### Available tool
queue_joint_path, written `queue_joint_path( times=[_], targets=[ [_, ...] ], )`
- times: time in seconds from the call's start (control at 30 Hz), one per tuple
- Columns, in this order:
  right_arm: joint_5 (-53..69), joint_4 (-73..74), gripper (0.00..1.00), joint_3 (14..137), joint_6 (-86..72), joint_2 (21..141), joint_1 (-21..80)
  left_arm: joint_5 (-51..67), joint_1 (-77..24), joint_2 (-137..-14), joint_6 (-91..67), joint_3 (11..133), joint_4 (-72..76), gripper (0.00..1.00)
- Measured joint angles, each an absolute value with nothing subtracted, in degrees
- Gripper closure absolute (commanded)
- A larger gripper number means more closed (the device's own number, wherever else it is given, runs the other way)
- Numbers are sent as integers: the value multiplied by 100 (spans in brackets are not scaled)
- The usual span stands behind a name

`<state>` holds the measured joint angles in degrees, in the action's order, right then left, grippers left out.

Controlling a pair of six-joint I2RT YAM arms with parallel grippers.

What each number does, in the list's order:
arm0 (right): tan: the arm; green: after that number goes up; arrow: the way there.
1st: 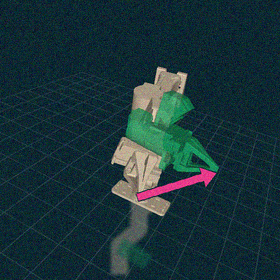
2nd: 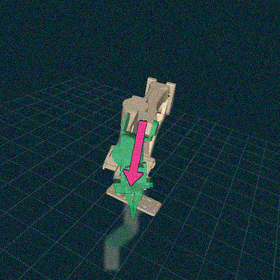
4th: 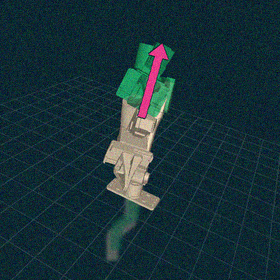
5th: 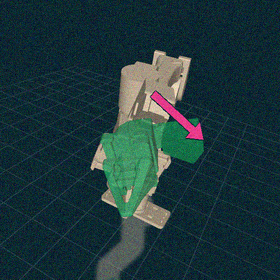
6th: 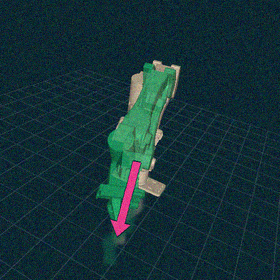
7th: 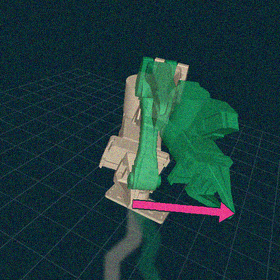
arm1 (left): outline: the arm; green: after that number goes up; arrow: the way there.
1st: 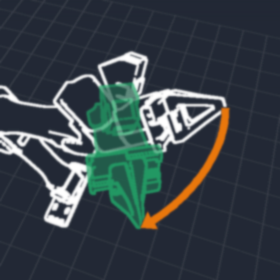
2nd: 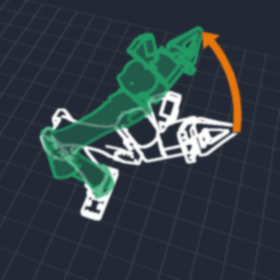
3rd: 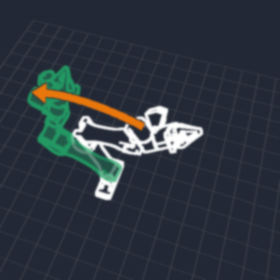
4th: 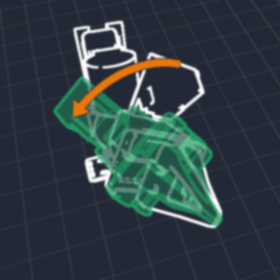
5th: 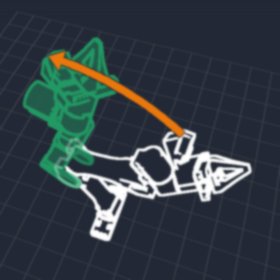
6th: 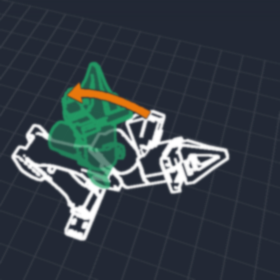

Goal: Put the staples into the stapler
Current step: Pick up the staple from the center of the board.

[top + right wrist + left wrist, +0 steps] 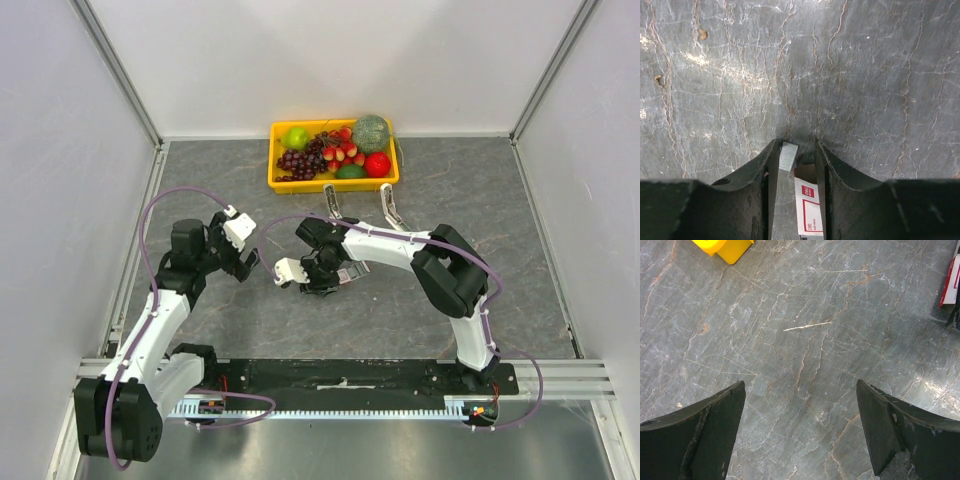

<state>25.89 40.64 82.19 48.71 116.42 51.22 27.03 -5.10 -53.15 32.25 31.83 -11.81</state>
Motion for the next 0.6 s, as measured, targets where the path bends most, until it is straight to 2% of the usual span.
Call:
queue_joint_path(
  times=[0.5, 0.6],
  targets=[
    [2213, 4219, 58, 8191, 4639, 11566, 5127, 2705, -486, -5315, 3214, 3179, -1168, 3],
    [2198, 4316, 65, 8189, 4626, 11557, 5127, 2705, -484, -5315, 3214, 3179, -1168, 3]
  ],
)
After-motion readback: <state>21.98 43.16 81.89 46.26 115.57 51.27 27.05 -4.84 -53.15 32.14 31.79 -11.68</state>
